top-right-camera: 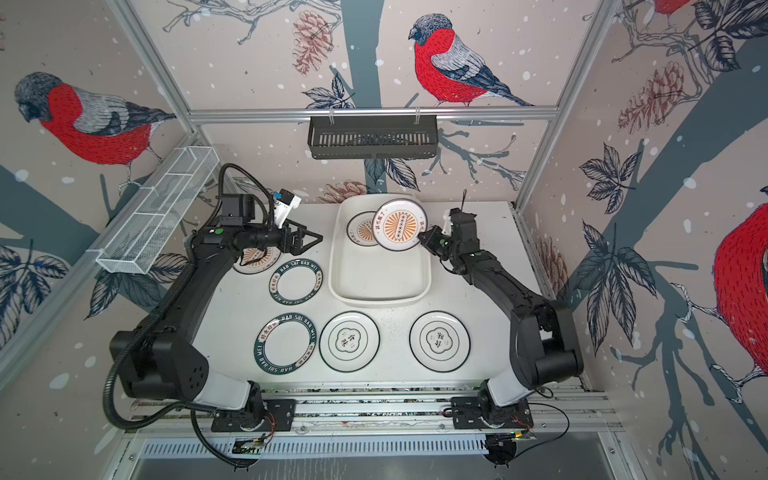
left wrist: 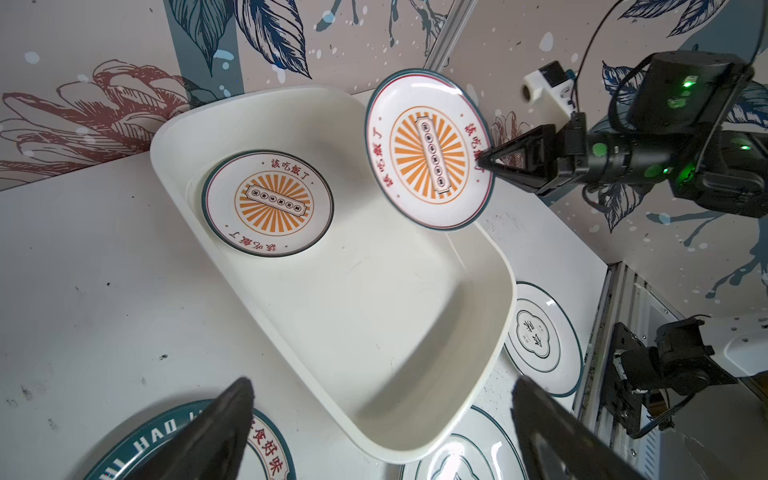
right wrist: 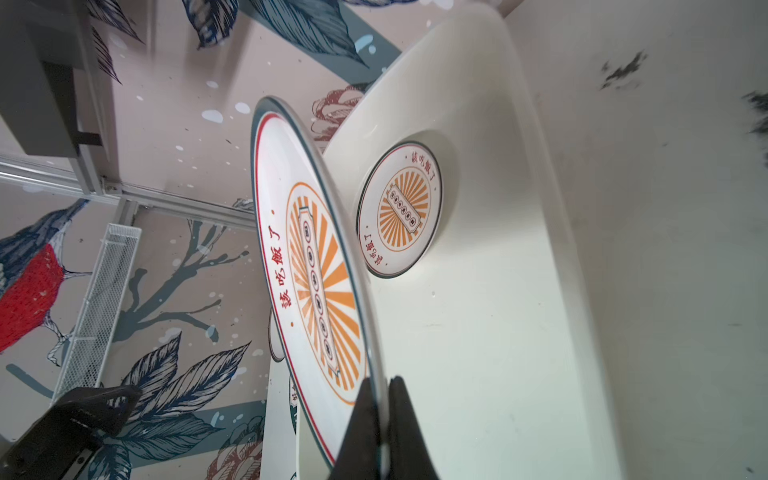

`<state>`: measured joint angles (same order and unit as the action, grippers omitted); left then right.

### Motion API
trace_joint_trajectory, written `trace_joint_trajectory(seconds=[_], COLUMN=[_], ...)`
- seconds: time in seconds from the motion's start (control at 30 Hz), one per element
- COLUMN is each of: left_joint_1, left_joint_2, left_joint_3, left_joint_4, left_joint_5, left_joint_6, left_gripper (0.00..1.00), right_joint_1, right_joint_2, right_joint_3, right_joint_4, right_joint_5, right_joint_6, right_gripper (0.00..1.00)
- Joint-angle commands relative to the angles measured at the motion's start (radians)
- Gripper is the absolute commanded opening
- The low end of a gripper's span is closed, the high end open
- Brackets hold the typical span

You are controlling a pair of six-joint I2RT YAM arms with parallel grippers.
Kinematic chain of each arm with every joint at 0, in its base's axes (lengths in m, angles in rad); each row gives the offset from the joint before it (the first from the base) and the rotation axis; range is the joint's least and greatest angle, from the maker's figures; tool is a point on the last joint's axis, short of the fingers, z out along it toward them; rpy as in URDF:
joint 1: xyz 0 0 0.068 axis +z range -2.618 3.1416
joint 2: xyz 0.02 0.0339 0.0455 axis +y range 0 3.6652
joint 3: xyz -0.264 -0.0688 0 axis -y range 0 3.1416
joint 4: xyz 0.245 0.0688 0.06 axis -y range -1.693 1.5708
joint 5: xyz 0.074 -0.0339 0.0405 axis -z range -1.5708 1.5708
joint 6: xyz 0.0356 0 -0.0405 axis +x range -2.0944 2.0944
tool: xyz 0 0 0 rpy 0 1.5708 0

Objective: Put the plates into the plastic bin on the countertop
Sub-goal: 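Carry the held plate over the white bin with the right gripper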

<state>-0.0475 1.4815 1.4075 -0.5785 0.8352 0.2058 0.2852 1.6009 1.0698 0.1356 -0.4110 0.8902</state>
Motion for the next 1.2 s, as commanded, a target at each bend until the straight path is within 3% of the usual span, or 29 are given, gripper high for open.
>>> trace_joint_trajectory(seconds=[0.0, 0.6, 1.17], left_joint_1=[-0.002, -0.002, -0.002], left_joint_2=[-0.013, -0.023, -0.021], left_joint_3=[0.011, -0.007, -0.007], left_joint_4=[0.014, 0.032, 0.035], left_joint_5=[0.018, 0.048, 0.057], left_joint_6=[0.004, -0.037, -0.043], left_gripper=[0.96, 0.96, 0.96], right_joint_1=[0.041, 0.117, 0.120], right_joint_2=[0.084, 0.566, 0.729], right_joint_3=[0.056, 0.440, 0.640], right_joint_4=[0.112, 0.134, 0.030], right_joint_5=[0.040, 0.070, 0.062], right_joint_6=[0.028, 0.125, 0.132], right_gripper=[0.02, 0.02, 0.05])
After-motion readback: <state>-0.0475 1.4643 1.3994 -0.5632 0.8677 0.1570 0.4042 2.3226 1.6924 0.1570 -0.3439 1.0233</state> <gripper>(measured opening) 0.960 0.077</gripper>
